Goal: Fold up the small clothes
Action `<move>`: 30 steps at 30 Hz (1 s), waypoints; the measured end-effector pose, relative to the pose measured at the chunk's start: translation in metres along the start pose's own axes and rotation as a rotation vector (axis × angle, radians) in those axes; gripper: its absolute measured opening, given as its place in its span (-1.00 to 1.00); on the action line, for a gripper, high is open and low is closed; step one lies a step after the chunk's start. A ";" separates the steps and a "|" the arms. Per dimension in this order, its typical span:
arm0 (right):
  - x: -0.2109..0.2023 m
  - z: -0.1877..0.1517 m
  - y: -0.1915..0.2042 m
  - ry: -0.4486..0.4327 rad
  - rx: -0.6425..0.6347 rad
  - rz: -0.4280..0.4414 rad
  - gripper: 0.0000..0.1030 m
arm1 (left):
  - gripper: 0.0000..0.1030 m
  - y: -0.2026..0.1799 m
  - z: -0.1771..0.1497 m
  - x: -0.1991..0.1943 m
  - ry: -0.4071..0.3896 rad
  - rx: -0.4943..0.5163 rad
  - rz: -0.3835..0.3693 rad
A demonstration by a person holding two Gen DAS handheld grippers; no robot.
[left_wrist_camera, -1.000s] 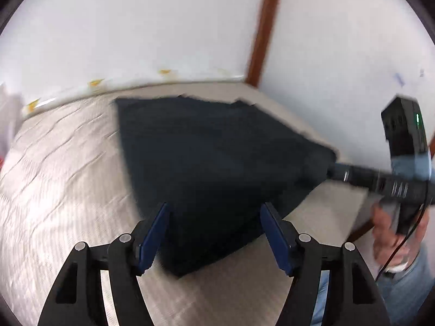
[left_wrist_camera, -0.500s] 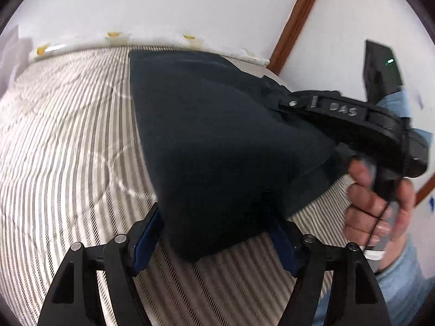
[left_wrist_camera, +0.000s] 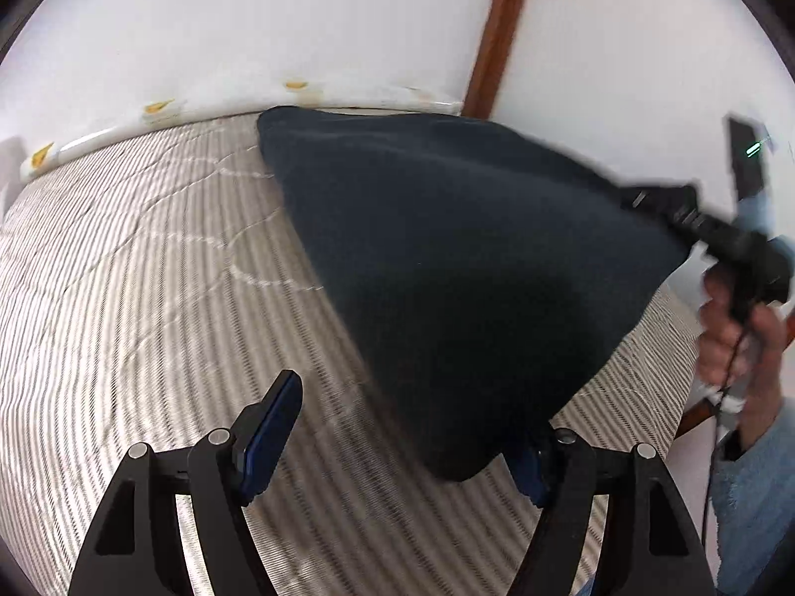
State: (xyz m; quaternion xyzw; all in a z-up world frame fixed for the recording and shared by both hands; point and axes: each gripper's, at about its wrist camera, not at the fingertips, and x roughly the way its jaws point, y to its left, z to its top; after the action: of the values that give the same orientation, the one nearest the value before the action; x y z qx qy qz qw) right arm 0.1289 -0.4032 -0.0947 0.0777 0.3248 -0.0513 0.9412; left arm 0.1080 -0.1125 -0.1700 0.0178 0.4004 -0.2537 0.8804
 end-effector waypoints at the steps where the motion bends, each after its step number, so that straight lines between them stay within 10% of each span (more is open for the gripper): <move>1: 0.008 -0.007 -0.005 0.026 -0.001 -0.016 -0.69 | 0.40 -0.002 0.001 0.000 0.002 0.002 -0.005; 8: -0.007 -0.042 -0.034 0.046 0.119 -0.110 0.33 | -0.19 -0.011 -0.001 -0.003 0.008 0.000 -0.013; 12: 0.000 -0.050 -0.036 0.119 0.139 -0.101 0.20 | -0.57 -0.014 0.004 -0.006 -0.038 0.010 0.016; 14: 0.007 -0.046 -0.032 0.149 0.161 -0.016 -0.55 | -0.62 -0.015 0.007 -0.015 -0.072 0.026 0.041; 18: 0.009 -0.038 0.009 0.137 0.061 -0.030 -0.65 | -0.65 0.019 0.004 -0.039 -0.101 -0.049 0.074; 30: -0.012 -0.052 0.128 0.090 -0.056 0.289 -0.69 | -0.63 0.127 -0.052 -0.101 -0.080 -0.205 0.154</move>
State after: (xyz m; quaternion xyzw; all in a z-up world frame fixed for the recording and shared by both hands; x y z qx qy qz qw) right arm 0.1072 -0.2679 -0.1136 0.0994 0.3536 0.0972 0.9250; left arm 0.0747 0.0544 -0.1550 -0.0516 0.3862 -0.1437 0.9097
